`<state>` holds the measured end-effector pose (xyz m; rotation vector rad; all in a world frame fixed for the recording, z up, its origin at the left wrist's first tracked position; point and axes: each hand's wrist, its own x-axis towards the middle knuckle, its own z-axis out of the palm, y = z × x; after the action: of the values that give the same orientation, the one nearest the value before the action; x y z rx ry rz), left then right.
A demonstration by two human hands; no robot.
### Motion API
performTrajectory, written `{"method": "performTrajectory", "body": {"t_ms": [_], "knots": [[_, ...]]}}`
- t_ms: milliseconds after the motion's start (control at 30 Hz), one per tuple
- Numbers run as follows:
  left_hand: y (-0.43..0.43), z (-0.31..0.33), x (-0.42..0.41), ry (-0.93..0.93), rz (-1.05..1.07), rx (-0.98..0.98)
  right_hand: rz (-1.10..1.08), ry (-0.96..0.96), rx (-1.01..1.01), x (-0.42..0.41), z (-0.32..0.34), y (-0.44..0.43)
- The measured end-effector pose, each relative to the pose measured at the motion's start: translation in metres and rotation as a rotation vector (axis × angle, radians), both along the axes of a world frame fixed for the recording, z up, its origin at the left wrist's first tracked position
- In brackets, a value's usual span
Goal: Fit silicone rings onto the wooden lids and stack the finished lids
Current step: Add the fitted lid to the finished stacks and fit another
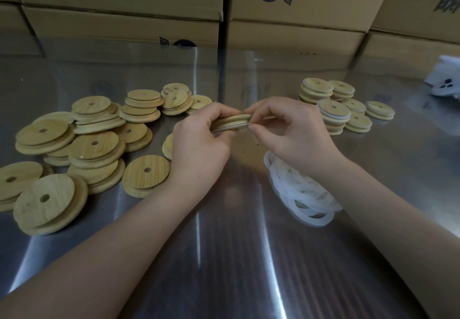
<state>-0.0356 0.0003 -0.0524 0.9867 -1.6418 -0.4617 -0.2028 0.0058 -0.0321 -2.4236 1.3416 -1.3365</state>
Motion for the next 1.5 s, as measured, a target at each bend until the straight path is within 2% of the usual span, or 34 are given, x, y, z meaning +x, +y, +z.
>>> {"method": "performTrajectory", "body": {"t_ms": [333, 633, 800, 1067, 1333, 1500], "knots": [[0.002, 0.000, -0.004, 0.058, -0.036, 0.068, 0.003, -0.032, -0.089, 0.002, -0.002, 0.001], [0.001, 0.001, -0.004, 0.171, -0.085, 0.151, 0.001, -0.071, -0.066, 0.001, -0.006, -0.001], [0.001, 0.002, -0.003, 0.182, -0.143, 0.176, 0.012, -0.040, -0.134, 0.002, -0.008, -0.002], [0.001, 0.003, -0.001, 0.082, -0.067, 0.074, 0.011, -0.038, -0.172, 0.002, -0.008, -0.002], [-0.002, 0.003, 0.001, 0.057, -0.078, 0.042, 0.016, -0.094, -0.051, -0.001, -0.001, -0.001], [-0.005, -0.001, 0.002, 0.025, -0.109, -0.001, 0.022, -0.004, -0.058, -0.004, 0.003, -0.001]]}}
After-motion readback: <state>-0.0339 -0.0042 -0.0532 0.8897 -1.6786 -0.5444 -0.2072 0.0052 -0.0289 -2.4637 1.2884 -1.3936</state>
